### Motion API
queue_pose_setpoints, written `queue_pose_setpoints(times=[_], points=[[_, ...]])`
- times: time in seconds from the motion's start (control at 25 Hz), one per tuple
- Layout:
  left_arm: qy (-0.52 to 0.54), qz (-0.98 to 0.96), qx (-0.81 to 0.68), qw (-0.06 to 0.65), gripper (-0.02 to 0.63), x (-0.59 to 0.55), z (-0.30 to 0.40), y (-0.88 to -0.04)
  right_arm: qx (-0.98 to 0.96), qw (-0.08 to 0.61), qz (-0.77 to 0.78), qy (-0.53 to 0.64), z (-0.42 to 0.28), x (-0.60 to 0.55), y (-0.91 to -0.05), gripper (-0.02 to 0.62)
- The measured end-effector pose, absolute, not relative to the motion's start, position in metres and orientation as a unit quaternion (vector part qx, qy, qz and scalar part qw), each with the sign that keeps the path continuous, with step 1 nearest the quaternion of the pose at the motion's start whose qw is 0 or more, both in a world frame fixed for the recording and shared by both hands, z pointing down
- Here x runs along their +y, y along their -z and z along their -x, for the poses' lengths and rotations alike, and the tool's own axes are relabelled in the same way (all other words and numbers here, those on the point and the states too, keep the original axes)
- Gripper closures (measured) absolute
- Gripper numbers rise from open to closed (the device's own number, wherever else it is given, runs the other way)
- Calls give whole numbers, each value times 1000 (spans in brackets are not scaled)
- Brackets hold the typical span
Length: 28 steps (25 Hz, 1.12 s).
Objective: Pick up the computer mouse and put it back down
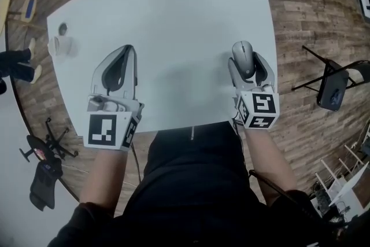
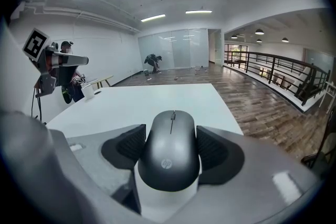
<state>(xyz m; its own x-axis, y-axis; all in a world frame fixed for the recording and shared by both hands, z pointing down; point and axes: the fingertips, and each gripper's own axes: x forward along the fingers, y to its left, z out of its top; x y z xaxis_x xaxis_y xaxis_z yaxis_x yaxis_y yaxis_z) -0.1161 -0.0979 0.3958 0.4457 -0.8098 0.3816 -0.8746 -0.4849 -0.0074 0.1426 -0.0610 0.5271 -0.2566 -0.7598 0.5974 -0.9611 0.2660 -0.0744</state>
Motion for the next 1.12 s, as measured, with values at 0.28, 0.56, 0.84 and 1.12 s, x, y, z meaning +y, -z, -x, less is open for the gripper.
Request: queue_pose_setpoints(times=[0.28,0.56,0.84,1.12], points=[[-177,-846,-489,118,606,-95,111,-409,-757,233,-566,-230,-139,-60,-538,294],[-190,-846,-482,130,606,-94,103,-421,-755,242,-562,-236,-141,-59,-548,293],[-197,-846,-477,134,606,-94,106,-427,-752,243,-559,-253,-135,-62,-560,293],[-200,-843,-477,147,606,-90,107,-434,-749,246,-557,-259,-133,-62,-566,293]])
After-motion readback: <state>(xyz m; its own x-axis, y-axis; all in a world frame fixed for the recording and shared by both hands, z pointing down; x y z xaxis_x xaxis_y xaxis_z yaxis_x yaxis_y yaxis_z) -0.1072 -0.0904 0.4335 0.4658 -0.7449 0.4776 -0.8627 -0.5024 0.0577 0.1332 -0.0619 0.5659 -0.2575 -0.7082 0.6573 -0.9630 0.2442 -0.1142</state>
